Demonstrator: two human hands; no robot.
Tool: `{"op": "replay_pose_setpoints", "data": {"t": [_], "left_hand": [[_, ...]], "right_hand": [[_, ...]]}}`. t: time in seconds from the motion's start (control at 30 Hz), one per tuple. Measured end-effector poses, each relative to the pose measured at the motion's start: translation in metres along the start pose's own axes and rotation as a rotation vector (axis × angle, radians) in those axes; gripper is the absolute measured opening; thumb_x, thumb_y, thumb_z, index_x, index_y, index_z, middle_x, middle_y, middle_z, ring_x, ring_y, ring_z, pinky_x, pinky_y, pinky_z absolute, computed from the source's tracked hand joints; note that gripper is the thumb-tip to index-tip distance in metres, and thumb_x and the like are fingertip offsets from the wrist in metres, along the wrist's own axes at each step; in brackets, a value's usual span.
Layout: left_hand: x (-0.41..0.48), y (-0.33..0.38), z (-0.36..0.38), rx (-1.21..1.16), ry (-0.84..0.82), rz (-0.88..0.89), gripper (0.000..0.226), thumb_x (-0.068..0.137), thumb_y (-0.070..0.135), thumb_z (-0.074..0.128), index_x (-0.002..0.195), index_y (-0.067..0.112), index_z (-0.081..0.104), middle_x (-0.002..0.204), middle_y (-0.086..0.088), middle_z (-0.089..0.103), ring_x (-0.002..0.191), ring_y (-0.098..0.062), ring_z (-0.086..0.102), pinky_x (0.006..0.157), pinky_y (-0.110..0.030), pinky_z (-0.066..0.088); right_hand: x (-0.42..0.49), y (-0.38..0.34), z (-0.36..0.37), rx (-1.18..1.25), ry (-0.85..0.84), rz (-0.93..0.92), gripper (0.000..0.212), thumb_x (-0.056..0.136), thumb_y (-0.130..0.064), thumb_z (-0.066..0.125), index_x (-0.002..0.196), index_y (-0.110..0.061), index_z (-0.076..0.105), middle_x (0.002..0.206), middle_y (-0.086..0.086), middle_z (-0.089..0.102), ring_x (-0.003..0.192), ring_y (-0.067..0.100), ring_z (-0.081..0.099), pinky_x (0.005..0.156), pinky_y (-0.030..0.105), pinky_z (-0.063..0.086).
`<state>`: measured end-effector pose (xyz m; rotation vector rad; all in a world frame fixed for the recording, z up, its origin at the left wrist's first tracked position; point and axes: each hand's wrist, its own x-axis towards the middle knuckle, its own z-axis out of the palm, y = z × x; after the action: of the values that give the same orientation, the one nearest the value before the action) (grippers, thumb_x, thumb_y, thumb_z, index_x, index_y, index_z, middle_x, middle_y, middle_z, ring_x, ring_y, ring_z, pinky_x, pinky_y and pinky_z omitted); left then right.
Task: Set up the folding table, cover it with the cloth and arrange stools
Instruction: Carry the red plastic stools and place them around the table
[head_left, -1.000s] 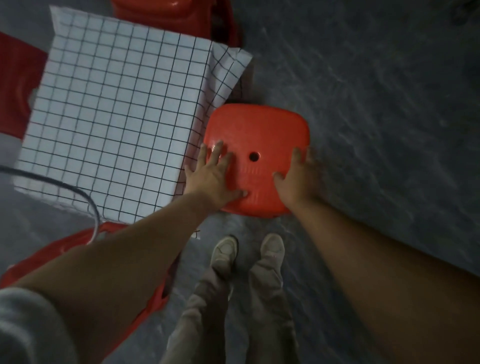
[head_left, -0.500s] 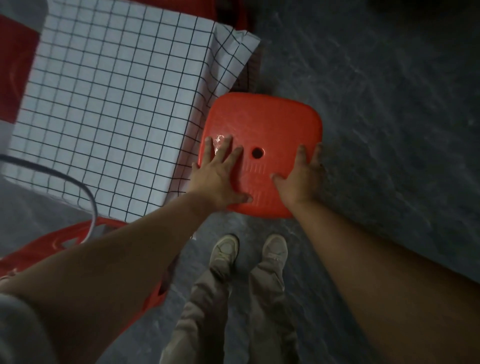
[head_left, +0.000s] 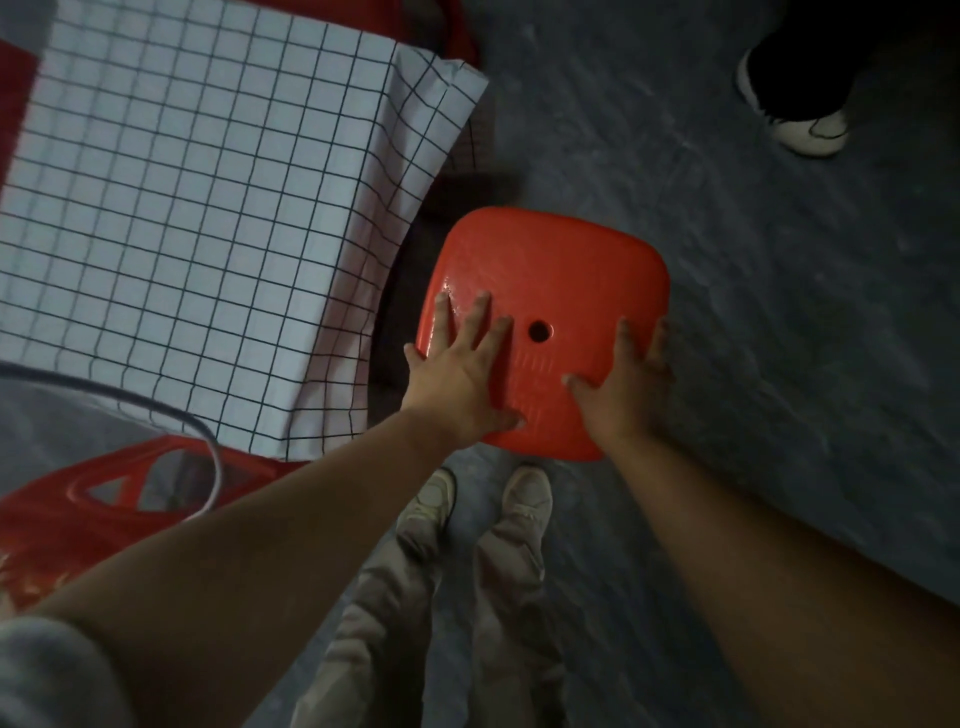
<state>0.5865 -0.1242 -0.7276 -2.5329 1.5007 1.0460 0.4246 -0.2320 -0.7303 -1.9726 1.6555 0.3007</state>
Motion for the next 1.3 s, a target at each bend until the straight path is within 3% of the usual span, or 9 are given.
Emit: {"op": "replay_pose_setpoints", "data": {"t": [0.27, 0.47, 0.67, 0.9, 1.3], "left_hand": [[-0.002, 0.004, -0.004, 0.025, -0.021, -0.016, 0.129, 0.057, 0.068, 0.083, 0.156, 0.039, 0.006, 0.163, 0.02, -0.017, 0.151, -0.031, -0.024, 0.106, -0.082, 0.014], [-0.028, 0.017, -0.039, 0.06, 0.06, 0.014, 0.125, 0.064, 0.073, 0.076, 0.157, 0.034, 0.002, 0.165, 0.016, -0.015, 0.152, -0.026, -0.024, 0.112, -0.076, 0.01], [-0.103, 0.036, -0.105, 0.143, 0.129, 0.106, 0.12, 0.071, 0.073, 0.07, 0.159, 0.028, 0.002, 0.168, 0.006, -0.014, 0.151, -0.023, -0.025, 0.119, -0.068, 0.007], [-0.225, 0.073, -0.193, 0.119, 0.215, 0.289, 0.113, 0.073, 0.065, 0.073, 0.159, 0.026, 0.01, 0.17, 0.002, -0.003, 0.155, -0.021, -0.015, 0.124, -0.057, 0.003], [-0.267, 0.131, -0.245, 0.24, 0.348, 0.381, 0.103, 0.078, 0.058, 0.073, 0.159, 0.023, 0.02, 0.17, -0.001, 0.006, 0.156, -0.023, -0.002, 0.125, -0.052, 0.007]], "right_hand": [[-0.002, 0.002, -0.004, -0.07, -0.026, -0.014, 0.096, 0.082, -0.05, 0.073, 0.157, -0.025, 0.019, 0.166, 0.013, -0.007, 0.147, 0.041, 0.018, 0.118, 0.048, 0.026], [-0.033, -0.009, -0.04, -0.161, -0.027, -0.121, 0.088, 0.083, -0.048, 0.07, 0.155, -0.025, 0.026, 0.165, 0.011, 0.012, 0.148, 0.038, 0.019, 0.118, 0.049, 0.026], [-0.125, -0.041, -0.117, -0.186, -0.021, -0.166, 0.085, 0.086, -0.048, 0.067, 0.156, -0.023, 0.026, 0.164, 0.012, 0.019, 0.149, 0.035, 0.018, 0.121, 0.044, 0.021], [-0.26, -0.077, -0.211, -0.15, 0.109, -0.146, 0.082, 0.088, -0.045, 0.065, 0.156, -0.024, 0.025, 0.163, 0.009, 0.022, 0.147, 0.033, 0.022, 0.117, 0.046, 0.028], [-0.3, -0.009, -0.297, -0.173, 0.199, -0.182, 0.081, 0.088, -0.046, 0.062, 0.156, -0.028, 0.023, 0.164, 0.006, 0.022, 0.148, 0.028, 0.025, 0.117, 0.043, 0.026]]}}
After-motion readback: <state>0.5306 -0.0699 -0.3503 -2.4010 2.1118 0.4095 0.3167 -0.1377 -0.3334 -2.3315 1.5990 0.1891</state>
